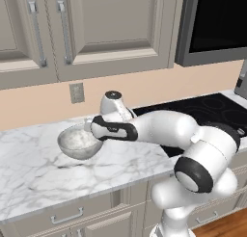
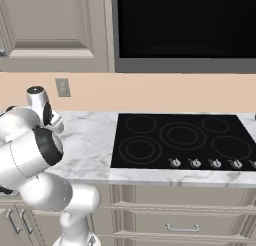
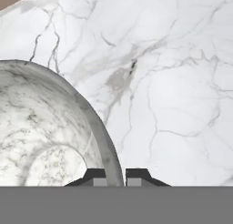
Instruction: Pick the cup and bowl from the counter and place them on the counter next to the sink.
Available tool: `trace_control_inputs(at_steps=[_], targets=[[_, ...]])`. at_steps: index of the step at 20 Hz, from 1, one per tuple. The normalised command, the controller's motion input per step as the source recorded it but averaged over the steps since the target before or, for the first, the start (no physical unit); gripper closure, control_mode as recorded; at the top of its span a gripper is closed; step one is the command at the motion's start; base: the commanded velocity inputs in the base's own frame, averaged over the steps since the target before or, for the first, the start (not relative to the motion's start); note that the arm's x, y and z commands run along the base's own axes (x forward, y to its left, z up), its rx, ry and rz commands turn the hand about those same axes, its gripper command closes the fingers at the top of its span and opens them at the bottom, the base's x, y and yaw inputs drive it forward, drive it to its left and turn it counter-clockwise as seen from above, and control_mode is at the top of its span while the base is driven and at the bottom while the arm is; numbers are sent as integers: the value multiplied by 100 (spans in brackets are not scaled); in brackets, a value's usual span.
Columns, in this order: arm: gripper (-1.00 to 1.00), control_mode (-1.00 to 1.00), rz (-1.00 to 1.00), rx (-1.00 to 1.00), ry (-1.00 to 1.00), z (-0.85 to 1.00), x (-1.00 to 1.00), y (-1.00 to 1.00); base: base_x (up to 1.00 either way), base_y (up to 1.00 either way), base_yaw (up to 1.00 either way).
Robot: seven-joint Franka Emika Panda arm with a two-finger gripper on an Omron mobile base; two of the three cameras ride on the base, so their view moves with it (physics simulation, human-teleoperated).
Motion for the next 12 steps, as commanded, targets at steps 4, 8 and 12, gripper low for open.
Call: trace_control_inputs(at_steps=[4, 8, 12], targets=[[100, -100, 0, 8, -9, 43, -53, -17, 0, 0, 0], [100, -100, 1, 4, -3, 45, -37, -22, 0, 0, 0], [100, -100, 6, -1, 1, 69, -29, -25, 0, 0, 0]])
